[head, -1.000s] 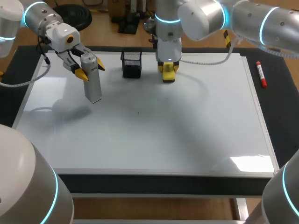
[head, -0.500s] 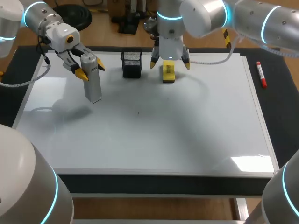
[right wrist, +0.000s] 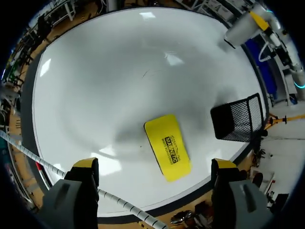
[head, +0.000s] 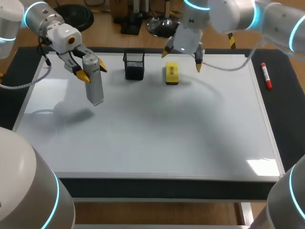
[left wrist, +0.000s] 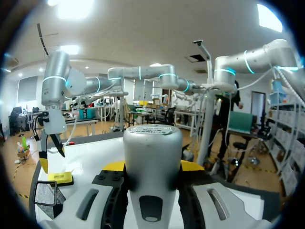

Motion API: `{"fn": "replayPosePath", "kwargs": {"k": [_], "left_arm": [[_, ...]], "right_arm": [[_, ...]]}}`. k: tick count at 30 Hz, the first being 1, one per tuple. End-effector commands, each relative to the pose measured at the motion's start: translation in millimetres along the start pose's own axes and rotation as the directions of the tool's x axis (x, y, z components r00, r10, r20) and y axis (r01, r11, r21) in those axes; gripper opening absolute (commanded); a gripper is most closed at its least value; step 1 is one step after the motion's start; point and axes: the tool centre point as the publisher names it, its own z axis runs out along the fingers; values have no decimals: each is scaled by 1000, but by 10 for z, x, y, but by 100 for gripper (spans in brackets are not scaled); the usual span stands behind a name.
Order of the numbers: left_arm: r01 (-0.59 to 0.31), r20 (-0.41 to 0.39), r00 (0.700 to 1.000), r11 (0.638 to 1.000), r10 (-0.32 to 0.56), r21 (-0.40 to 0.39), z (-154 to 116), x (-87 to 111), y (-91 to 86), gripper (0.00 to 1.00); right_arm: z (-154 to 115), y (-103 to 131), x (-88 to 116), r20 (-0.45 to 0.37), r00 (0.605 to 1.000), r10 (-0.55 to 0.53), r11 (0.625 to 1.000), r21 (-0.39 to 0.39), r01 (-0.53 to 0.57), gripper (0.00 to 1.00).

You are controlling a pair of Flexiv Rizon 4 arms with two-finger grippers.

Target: Pick up the inspection probe, press it on each red-marked spot on the whiteboard one by one, put down the probe, pick up the eraser, and wipe off all the red marks.

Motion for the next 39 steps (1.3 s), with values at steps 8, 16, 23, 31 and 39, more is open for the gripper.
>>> {"fn": "replayPosePath", "kwargs": {"k": [8,16,23,31,39], "left_arm": [[0,-3,1000,1000,0,-1,-8,-2,-9,0],[0,-3,1000,1000,0,-1,-8,-2,-9,0],[0,-3,1000,1000,0,-1,-8,-2,-9,0],[0,-3,1000,1000,0,-1,-8,-2,-9,0],[0,-3,1000,1000,0,-1,-8,-2,-9,0]], "right_arm": [[-370,-16,380,193,947,258,966,-51,-253,100],[-676,-6,450,157,875,459,888,-102,-448,100],[-929,-9,362,88,810,580,814,-114,-570,100],[-1121,-31,146,45,760,648,756,-158,-635,100],[-1245,-12,-53,82,740,667,738,-206,-643,100]]}}
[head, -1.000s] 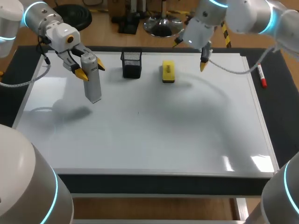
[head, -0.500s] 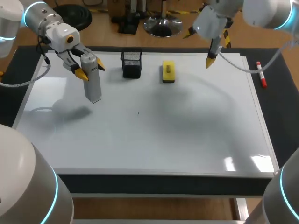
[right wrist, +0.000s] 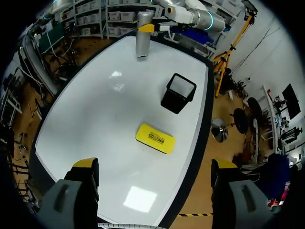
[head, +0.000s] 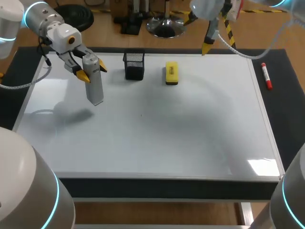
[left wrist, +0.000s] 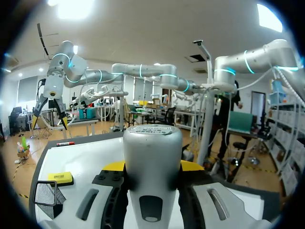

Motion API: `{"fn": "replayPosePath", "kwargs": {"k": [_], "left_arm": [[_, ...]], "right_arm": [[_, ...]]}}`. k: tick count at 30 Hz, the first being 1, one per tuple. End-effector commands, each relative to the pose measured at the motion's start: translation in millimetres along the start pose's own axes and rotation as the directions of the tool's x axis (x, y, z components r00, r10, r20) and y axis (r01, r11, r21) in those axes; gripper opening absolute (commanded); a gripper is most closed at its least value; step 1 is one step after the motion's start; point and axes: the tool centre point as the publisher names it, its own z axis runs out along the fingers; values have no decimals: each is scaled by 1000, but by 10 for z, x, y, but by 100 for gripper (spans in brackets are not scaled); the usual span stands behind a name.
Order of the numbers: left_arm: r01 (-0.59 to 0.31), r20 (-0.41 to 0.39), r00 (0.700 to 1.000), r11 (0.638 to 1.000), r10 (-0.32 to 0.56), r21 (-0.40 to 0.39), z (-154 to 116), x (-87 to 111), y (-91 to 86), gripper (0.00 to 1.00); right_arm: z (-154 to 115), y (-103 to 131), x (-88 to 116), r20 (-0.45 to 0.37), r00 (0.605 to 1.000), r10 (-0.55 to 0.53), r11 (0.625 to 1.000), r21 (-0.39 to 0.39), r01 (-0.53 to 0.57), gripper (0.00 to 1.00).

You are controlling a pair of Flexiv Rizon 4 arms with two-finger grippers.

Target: Pick up the inspection probe, press it on each red-marked spot on the whiteboard one by one, put down the probe, pick up the eraser, and wipe off all the red marks.

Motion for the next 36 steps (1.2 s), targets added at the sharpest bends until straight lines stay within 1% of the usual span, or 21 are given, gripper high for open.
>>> {"fn": "replayPosePath", "kwargs": {"k": [1,8,9,10,35,36], "left_arm": [[0,-3,1000,1000,0,-1,-8,-3,-10,0],[0,-3,1000,1000,0,-1,-8,-3,-10,0],[0,-3,1000,1000,0,-1,-8,-3,-10,0],[0,-3,1000,1000,0,-1,-8,-3,-10,0],[0,-3,1000,1000,0,-1,-8,-3,-10,0],[-1,6,1000,1000,1,-13,-15,-15,-29,0]], "right_arm": [[-41,53,-81,-15,1000,-3,1000,-13,3,100],[-114,124,-176,2,1000,3,1000,-9,-3,100],[-121,132,-187,7,1000,9,1000,11,-9,100],[-123,135,-189,-1,1000,31,999,23,-31,100],[-123,135,-189,-1,1000,31,999,23,-31,100],[-123,135,-189,-1,1000,31,999,23,-31,100]]}}
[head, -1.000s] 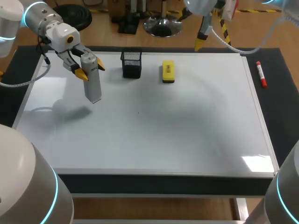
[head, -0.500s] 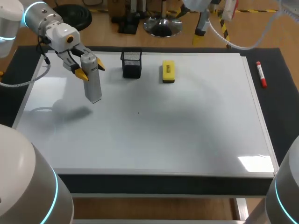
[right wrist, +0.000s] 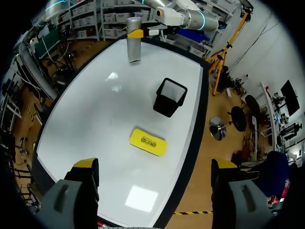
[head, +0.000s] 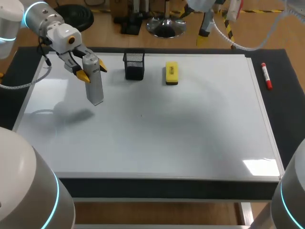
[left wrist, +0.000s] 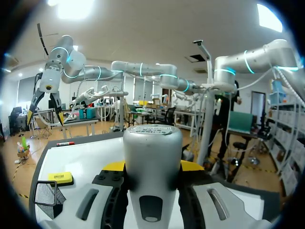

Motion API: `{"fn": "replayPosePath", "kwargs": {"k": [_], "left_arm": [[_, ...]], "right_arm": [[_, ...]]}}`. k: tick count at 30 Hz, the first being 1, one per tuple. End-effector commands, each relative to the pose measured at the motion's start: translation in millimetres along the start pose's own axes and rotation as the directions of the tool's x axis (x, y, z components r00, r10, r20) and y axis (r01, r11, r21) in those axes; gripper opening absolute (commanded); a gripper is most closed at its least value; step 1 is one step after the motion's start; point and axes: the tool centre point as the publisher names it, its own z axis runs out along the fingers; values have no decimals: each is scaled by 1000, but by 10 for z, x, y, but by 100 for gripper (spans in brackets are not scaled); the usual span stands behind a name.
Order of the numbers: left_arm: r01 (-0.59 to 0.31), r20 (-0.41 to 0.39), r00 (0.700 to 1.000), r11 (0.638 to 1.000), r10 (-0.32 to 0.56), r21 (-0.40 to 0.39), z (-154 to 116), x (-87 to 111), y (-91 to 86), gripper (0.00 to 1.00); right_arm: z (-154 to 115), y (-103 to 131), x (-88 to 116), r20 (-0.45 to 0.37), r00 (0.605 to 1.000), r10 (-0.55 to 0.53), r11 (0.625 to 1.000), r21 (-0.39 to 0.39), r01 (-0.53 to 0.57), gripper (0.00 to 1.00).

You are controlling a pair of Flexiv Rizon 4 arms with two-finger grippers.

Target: Pick up the inspection probe, press it on each red-marked spot on the whiteboard one by one, put down the probe, pick up the eraser, and wipe off all the red marks.

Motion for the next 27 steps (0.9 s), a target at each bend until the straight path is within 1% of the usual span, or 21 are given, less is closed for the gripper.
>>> {"fn": "replayPosePath", "kwargs": {"k": [1,3,4,6,14,16,19,23,27], "left_arm": [[3,19,1000,1000,-2,-22,-27,-31,-51,0],[-2,28,1000,999,3,-33,-48,-52,-94,0],[20,44,999,999,-18,-45,-65,-75,-128,0],[54,65,997,998,-52,-29,-100,-121,-166,0],[91,178,980,996,-87,-11,-199,-298,-390,0],[120,205,972,993,-115,-9,-217,-362,-444,0],[133,233,964,991,-126,-11,-239,-455,-505,0],[140,246,960,990,-132,-15,-272,-561,-560,0],[127,278,954,992,-115,-26,-332,-667,-657,0]], "right_arm": [[-16,-4,-10,-6,1000,-1,1000,3,1,100],[-16,-4,-10,-6,1000,-1,1000,3,1,100],[-16,-4,-10,-6,1000,-1,1000,3,1,100],[-16,-4,-10,-6,1000,-1,1000,3,1,100],[-16,-4,-10,-6,1000,-1,1000,3,1,100],[-16,-4,-10,-6,1000,-1,1000,3,1,100],[-16,-4,-10,-6,1000,-1,1000,3,1,100],[-16,-4,-10,-6,1000,-1,1000,3,1,100],[-16,-4,-10,-6,1000,-1,1000,3,1,100]]}}
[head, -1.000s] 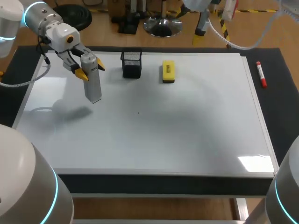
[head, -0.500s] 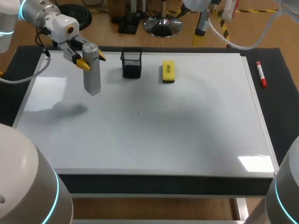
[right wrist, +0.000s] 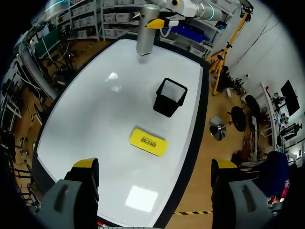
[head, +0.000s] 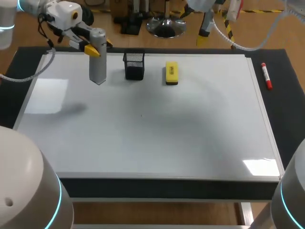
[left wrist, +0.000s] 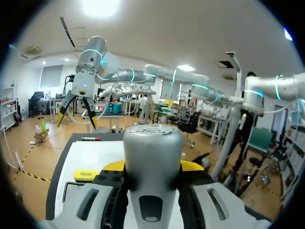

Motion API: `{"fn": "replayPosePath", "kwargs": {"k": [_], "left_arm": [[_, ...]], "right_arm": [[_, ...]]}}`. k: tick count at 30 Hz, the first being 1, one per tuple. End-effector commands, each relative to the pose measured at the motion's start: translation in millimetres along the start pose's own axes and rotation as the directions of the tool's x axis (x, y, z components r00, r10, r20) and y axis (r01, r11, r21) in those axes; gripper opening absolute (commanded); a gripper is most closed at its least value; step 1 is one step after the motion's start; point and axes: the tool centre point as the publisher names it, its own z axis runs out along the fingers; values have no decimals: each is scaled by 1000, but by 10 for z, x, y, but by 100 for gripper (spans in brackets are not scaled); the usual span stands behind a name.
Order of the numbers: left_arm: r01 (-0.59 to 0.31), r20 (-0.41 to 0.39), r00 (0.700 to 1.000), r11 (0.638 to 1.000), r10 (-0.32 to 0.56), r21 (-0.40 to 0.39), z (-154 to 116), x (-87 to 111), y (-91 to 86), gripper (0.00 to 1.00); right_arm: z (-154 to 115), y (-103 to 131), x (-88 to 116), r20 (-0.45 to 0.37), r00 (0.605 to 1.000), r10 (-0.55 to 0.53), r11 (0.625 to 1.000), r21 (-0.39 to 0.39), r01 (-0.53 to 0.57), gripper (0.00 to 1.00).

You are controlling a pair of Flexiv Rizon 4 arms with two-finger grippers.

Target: Pick up the inspection probe, press it on each red-marked spot on the whiteboard one by one, put down the probe, pick up the eraser, and wipe off all the red marks.

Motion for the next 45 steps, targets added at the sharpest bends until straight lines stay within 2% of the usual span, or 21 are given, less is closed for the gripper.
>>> {"fn": "replayPosePath", "kwargs": {"k": [1,6,11,15,26,32,45], "left_arm": [[-15,53,998,1000,16,-19,-5,-40,-149,0],[-39,105,994,999,40,-11,-64,-239,-262,0],[-73,107,992,997,74,-12,-77,-465,-356,0],[-82,121,989,997,82,-4,-80,-633,-384,0],[-95,242,967,995,83,42,22,-988,-427,0],[-98,290,954,993,74,67,74,-1155,-433,0],[-116,368,927,988,71,102,203,-1369,-475,0]], "right_arm": [[-16,-3,-10,-6,1000,-1,1000,4,1,100],[-16,-3,-10,-6,1000,-1,1000,4,1,100],[-16,-3,-10,-6,1000,-1,1000,4,1,100],[-16,-3,-10,-6,1000,-1,1000,4,1,100],[-16,-3,-10,-6,1000,-1,1000,4,1,100],[-16,-3,-10,-6,1000,-1,1000,4,1,100],[-16,-3,-10,-6,1000,-1,1000,4,1,100]]}}
